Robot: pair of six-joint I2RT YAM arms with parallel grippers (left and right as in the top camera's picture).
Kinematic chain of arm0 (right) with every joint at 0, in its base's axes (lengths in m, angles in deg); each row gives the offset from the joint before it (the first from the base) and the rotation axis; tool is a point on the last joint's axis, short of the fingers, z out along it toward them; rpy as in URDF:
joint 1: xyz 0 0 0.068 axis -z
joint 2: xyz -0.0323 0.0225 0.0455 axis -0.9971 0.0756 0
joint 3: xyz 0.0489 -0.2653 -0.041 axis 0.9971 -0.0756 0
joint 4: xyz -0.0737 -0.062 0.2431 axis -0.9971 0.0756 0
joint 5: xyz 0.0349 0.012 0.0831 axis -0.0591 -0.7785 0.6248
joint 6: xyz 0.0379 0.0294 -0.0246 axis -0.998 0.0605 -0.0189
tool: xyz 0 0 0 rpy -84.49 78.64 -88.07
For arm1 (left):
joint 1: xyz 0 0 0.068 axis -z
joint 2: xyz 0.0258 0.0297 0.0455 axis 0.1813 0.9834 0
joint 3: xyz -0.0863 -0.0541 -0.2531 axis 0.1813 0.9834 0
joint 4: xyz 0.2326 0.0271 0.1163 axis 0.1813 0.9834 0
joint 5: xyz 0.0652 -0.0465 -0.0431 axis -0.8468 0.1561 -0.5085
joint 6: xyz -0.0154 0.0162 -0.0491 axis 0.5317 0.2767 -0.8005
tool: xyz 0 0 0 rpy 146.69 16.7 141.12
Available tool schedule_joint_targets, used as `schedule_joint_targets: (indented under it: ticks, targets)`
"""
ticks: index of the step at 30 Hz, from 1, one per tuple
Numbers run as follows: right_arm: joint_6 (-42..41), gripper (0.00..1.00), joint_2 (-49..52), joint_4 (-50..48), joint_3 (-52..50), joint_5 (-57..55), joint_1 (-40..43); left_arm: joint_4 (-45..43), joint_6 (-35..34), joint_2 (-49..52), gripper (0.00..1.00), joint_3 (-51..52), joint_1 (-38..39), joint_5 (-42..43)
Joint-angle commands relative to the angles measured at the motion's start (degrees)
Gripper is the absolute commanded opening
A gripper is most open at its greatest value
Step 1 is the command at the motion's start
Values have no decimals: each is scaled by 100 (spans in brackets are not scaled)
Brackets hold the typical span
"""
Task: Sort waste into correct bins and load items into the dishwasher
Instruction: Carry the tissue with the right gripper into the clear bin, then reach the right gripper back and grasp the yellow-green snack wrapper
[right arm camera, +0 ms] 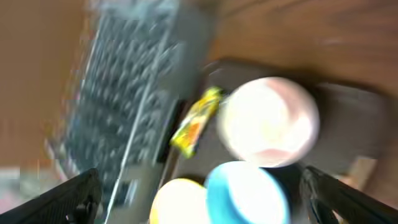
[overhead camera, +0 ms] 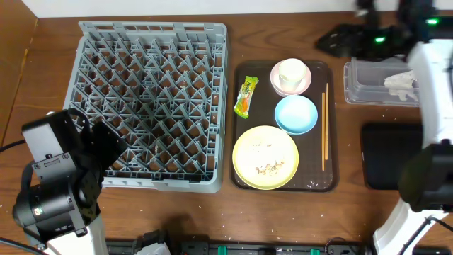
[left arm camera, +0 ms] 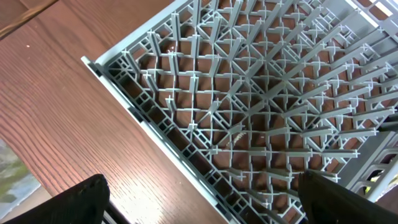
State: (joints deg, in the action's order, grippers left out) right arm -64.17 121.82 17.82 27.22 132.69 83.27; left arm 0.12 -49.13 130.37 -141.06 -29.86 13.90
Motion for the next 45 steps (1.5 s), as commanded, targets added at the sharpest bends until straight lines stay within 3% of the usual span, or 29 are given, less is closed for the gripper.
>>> schedule_joint_targets:
  ticks: [1,4,8,10,11,12,16,21,26,32,33,36,45]
  targets:
    - [396,99,85,-20,-31,-1189,-968,13,-72,7,98,-70,-28,-66]
    - [57,99,273,-87,-31,-2804,-1716,11,-72,7,98,-70,-28,-66]
    - [-791,98,660,-273,-31,-3980,-2411,11,-72,7,98,-70,-28,-66]
    - [-1346,80,866,-319,-31,-4273,-2568,11,-72,7,98,-70,-28,-68]
    - [-1569,71,986,-343,-31,-4273,-2616,11,-72,7,98,-70,-28,-66]
    - [-1751,69,1097,-378,-31,-4223,-2643,13,-72,7,98,-70,-28,-66]
    - [-1928,69,1484,-640,-31,-3364,-2671,13,-72,7,98,-70,-28,-66]
    - [-2468,59,1947,-994,-31,-2739,-2736,11,-72,7,98,-70,-28,-66]
    - [-3167,46,2273,-1060,-31,-3023,-2850,11,-72,7,98,-70,-28,-66]
    - [-3722,43,2428,-1069,-31,-3484,-2870,11,-72,7,98,-70,-28,-68]
    - [-3718,37,2428,-1088,-31,-3504,-2870,13,-72,7,98,-70,-28,-66]
    - [-3707,1,2422,-1108,-17,-3598,-2859,11,-72,7,98,-70,-28,-66]
    - [-3368,1,1176,-1058,46,-3364,-2240,13,-72,7,98,-70,-28,-66]
